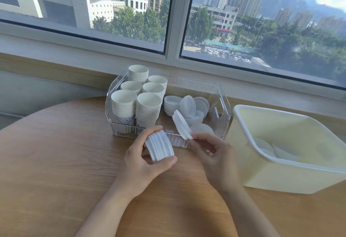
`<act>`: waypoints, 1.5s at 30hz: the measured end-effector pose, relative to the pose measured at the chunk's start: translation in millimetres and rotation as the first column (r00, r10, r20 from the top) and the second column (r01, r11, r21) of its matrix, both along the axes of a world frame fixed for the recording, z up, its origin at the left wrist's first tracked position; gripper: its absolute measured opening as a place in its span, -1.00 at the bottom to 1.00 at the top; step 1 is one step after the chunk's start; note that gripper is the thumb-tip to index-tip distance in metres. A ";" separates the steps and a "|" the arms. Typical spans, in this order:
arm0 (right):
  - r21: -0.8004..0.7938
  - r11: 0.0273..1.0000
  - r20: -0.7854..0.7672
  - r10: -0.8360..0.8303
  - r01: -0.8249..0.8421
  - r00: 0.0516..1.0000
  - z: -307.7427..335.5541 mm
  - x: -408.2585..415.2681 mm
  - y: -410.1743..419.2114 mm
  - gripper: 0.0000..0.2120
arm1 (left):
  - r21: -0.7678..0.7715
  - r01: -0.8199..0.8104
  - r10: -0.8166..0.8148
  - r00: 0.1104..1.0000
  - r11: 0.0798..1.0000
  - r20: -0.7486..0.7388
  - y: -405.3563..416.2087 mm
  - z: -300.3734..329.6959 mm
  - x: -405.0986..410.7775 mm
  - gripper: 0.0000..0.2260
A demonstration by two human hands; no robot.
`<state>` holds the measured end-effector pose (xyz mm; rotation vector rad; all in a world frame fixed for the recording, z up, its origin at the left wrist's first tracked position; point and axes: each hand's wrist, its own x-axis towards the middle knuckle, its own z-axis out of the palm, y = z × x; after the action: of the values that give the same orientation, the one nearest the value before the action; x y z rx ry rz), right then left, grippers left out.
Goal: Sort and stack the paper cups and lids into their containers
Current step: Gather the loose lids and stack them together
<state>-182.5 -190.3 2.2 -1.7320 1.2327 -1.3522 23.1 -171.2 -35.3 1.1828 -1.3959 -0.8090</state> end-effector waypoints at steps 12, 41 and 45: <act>0.077 0.979 0.177 0.171 -0.187 0.969 -40.4 -2.2 23.6 -0.78 | 0.022 0.138 -0.137 0.989 0.990 -0.062 6.2 7.1 -14.4 -0.28; 0.221 0.904 0.206 0.324 -0.367 0.923 -25.8 -16.2 24.5 -0.56 | 0.053 0.243 -0.247 0.963 0.969 0.103 17.8 15.9 -21.5 -0.31; 0.231 0.900 0.211 0.324 -0.369 0.922 -25.8 -19.2 24.4 -0.48 | 0.070 0.260 -0.267 0.958 0.963 0.101 19.6 17.9 -21.1 -0.30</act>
<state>-201.7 -166.0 -23.6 -1.5248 0.9090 -1.0429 2.0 -151.5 -17.4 1.1109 -1.6553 -0.9868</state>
